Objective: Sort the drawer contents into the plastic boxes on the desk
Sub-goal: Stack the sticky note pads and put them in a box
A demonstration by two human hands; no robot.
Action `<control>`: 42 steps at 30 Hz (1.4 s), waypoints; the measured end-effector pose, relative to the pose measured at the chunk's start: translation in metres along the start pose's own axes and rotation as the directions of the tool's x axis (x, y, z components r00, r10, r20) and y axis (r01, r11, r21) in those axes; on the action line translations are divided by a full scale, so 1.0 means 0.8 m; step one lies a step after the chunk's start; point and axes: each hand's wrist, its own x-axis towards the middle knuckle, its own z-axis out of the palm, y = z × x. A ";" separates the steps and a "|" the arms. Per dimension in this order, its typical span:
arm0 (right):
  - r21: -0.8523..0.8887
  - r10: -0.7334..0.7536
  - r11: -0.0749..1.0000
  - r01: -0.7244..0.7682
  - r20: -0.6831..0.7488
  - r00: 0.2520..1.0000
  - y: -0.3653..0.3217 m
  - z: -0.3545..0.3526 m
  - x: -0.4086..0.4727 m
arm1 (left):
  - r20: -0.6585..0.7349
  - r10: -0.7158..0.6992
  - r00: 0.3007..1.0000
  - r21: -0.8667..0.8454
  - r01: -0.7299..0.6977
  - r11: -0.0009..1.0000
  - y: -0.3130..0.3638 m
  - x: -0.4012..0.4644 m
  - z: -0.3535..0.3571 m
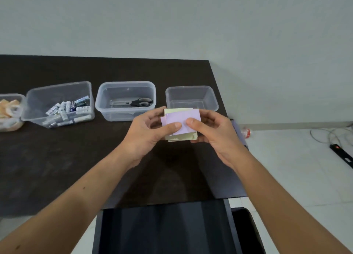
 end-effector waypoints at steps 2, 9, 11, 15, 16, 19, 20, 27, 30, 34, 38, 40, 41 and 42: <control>-0.013 -0.002 1.000 0.002 -0.009 1.000 -0.007 -0.011 0.029 | -0.005 0.028 1.000 0.017 -0.027 0.999 0.011 0.027 0.007; -0.090 -0.019 0.996 0.016 -0.031 0.999 -0.021 -0.042 0.120 | -0.023 0.045 0.999 0.095 -0.043 0.995 0.034 0.117 0.027; -0.105 -0.029 0.994 0.025 -0.039 0.999 -0.021 -0.047 0.145 | -0.033 0.037 0.999 0.130 -0.032 0.991 0.034 0.143 0.033; -0.215 0.015 0.977 -0.017 -0.009 1.000 -0.014 -0.052 0.180 | 0.003 0.010 1.000 0.249 -0.010 0.968 0.019 0.179 0.035; -0.267 0.034 0.963 -0.032 0.000 0.999 -0.010 -0.051 0.185 | 0.008 -0.010 1.000 0.280 0.007 0.960 0.015 0.183 0.035; -0.438 0.045 0.898 -0.037 0.009 0.999 0.002 -0.051 0.193 | 0.028 -0.070 0.997 0.381 0.054 0.923 0.008 0.191 0.038; -0.484 0.033 0.874 -0.025 0.009 0.999 0.004 -0.052 0.194 | 0.039 -0.088 0.995 0.405 0.065 0.912 0.005 0.193 0.038; -0.669 -0.076 0.741 0.064 0.012 0.997 0.008 -0.051 0.190 | 0.032 -0.076 0.997 0.575 0.044 0.817 0.003 0.187 0.041; -0.653 -0.157 0.752 0.093 -0.040 0.987 0.012 -0.048 0.185 | 0.002 -0.011 1.000 0.502 0.009 0.865 -0.003 0.184 0.043; -0.600 -0.237 0.789 0.134 -0.095 0.967 0.010 -0.051 0.179 | -0.001 0.060 0.998 0.446 -0.054 0.893 -0.008 0.174 0.039; -0.583 -0.290 0.784 0.211 -0.045 0.956 0.006 -0.056 0.161 | -0.020 0.159 0.987 0.333 -0.144 0.932 -0.004 0.155 0.031; -0.571 -0.322 0.783 0.248 -0.030 0.946 0.005 -0.057 0.143 | -0.040 0.207 0.978 0.286 -0.187 0.940 -0.006 0.141 0.026; -0.564 -0.333 0.783 0.262 -0.025 0.942 0.006 -0.057 0.133 | -0.041 0.226 0.973 0.256 -0.209 0.944 -0.007 0.132 0.023; -0.560 -0.345 0.781 0.276 -0.019 0.938 0.007 -0.056 0.121 | -0.046 0.249 0.967 0.218 -0.234 0.948 -0.008 0.122 0.020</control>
